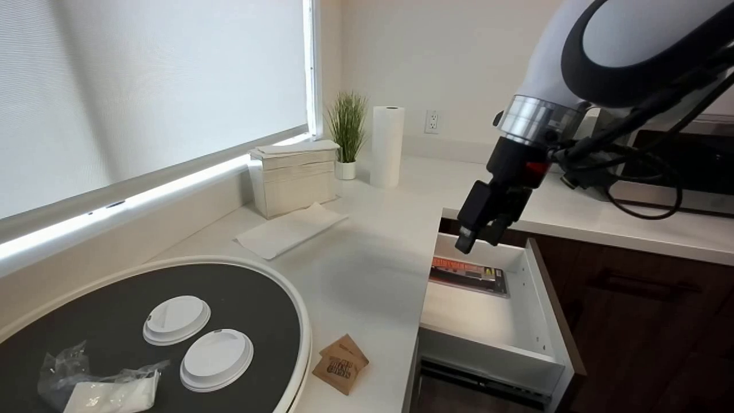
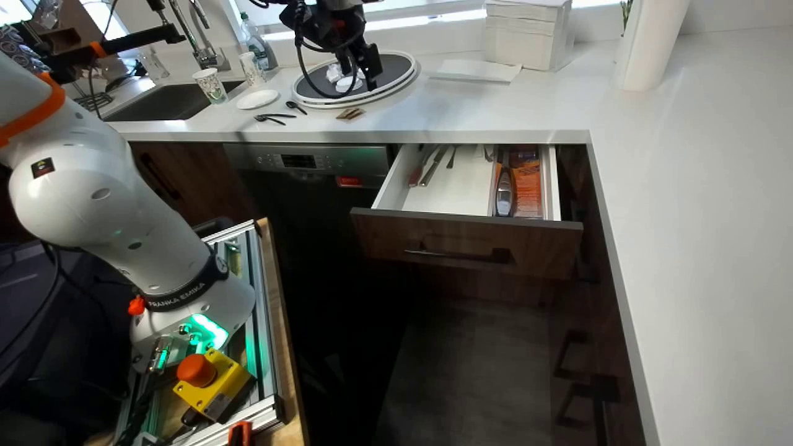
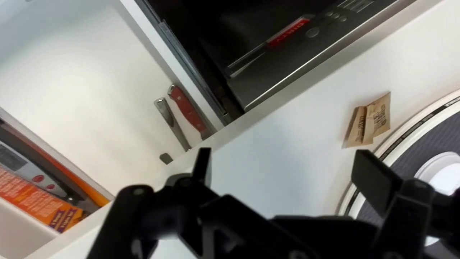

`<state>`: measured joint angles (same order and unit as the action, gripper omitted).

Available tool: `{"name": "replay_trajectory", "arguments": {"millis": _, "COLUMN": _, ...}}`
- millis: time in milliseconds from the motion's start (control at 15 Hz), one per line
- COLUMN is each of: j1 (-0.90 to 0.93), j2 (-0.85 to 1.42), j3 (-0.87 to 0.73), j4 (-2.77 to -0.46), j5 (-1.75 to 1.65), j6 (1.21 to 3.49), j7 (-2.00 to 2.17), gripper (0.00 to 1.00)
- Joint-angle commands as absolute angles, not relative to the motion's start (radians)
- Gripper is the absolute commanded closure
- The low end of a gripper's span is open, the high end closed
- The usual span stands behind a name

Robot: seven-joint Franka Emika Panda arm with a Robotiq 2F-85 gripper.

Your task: Put two sachets in the open drawer.

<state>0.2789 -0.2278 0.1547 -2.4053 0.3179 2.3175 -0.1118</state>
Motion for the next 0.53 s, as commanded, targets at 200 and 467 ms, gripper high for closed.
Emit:
{"name": "replay_trajectory", "arguments": {"millis": 200, "j1": 0.346, "j2": 0.016, "j3": 0.232, "j4": -2.295, "j5": 0.485, "j6": 2.439, "j7": -0.306, "gripper": 0.00}}
{"name": "replay_trajectory", "arguments": {"millis": 467, "j1": 0.323, "j2": 0.026, "j3": 0.262, "j4": -2.299, "j5": 0.477, "j6": 2.451, "j7": -0.300, "gripper": 0.00}}
